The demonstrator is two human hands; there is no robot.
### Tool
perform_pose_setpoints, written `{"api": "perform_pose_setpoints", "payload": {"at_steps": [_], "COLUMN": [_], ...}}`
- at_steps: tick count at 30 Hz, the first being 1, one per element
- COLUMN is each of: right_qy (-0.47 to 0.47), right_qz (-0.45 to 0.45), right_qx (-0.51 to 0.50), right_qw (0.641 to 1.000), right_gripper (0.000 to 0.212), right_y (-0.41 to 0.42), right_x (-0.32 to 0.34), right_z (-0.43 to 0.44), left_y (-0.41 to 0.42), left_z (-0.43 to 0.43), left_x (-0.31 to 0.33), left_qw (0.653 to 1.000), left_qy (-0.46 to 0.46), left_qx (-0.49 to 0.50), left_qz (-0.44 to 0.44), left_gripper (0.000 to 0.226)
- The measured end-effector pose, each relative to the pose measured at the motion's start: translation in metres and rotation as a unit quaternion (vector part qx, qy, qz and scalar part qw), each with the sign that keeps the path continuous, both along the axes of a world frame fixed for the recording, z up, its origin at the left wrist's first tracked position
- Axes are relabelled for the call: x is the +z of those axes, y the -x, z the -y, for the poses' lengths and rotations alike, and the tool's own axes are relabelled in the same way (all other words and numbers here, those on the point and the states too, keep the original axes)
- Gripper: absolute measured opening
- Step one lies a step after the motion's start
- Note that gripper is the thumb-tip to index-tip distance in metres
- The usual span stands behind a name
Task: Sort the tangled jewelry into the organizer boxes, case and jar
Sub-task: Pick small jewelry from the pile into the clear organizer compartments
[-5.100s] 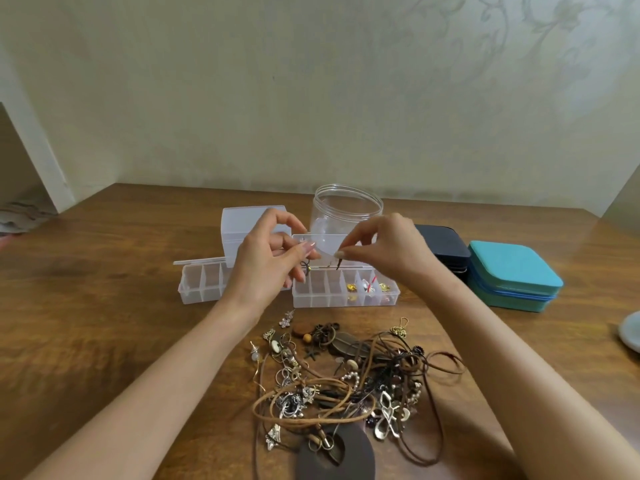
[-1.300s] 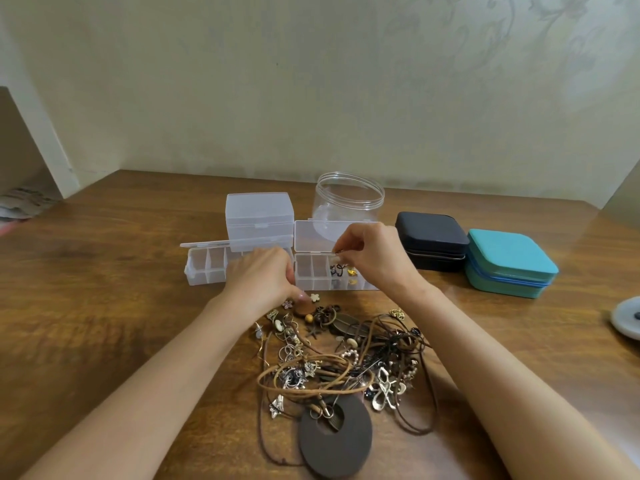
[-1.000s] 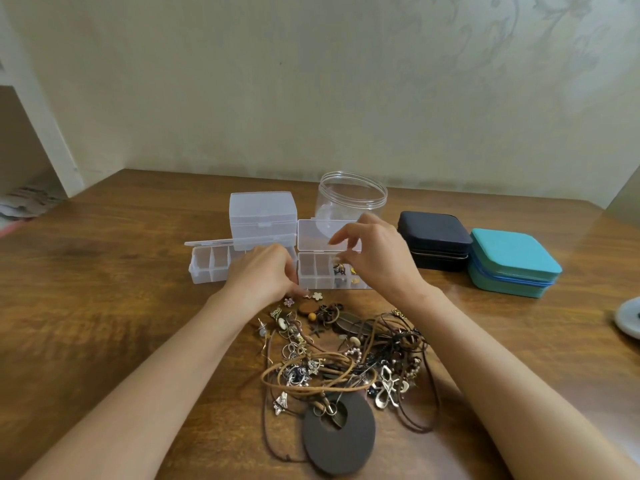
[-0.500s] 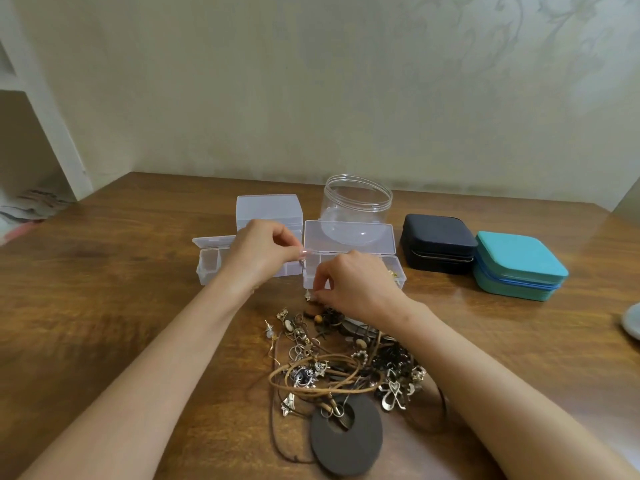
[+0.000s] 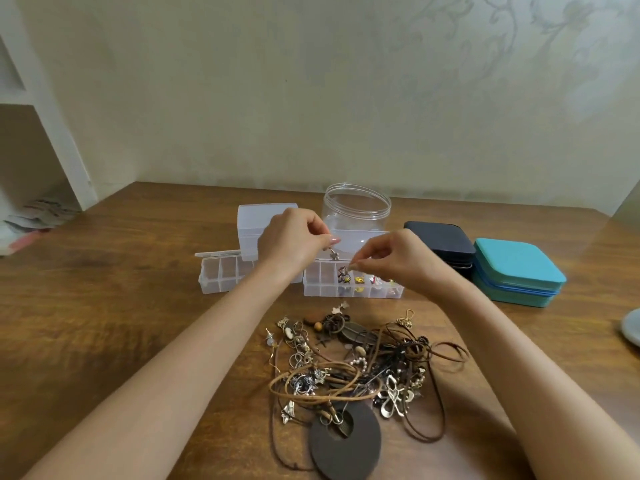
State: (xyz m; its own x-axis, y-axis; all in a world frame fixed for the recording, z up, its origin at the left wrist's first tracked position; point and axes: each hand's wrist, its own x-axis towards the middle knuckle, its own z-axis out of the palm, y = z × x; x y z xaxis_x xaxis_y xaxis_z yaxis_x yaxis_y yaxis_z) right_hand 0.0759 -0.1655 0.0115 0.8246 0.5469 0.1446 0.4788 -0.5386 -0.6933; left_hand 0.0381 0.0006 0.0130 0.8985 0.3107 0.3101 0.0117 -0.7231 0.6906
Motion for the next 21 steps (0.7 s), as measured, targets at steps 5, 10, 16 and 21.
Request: {"api": "perform_pose_setpoints", "payload": {"at_steps": [5,10,16,21], "right_qy": [0.011,0.155,0.222,0.233], "right_qz": [-0.042,0.004,0.104,0.131], "right_qx": [0.029,0.092,0.076,0.08], "right_qw": [0.999,0.984,0.966,0.96], "right_gripper": [0.007,0.012,0.014,0.008], "right_y": [-0.006,0.003,0.01,0.009], "right_x": [0.007,0.001,-0.009,-0.016], "right_z": [0.014,0.002,-0.011,-0.014], "left_y": [-0.009,-0.006,-0.004,-0.001], "left_z": [0.005,0.007,0.008,0.003], "left_x": [-0.02,-0.022,-0.025,-0.023], "left_qw": [0.999,0.997,0.991,0.992], "left_qy": [0.004,-0.057,-0.119,-0.115], "left_qx": [0.031,0.051,0.043,0.035], "left_qz": [-0.03,-0.028,-0.037,-0.034], "left_gripper": [0.019,0.019,0.023,0.024]}}
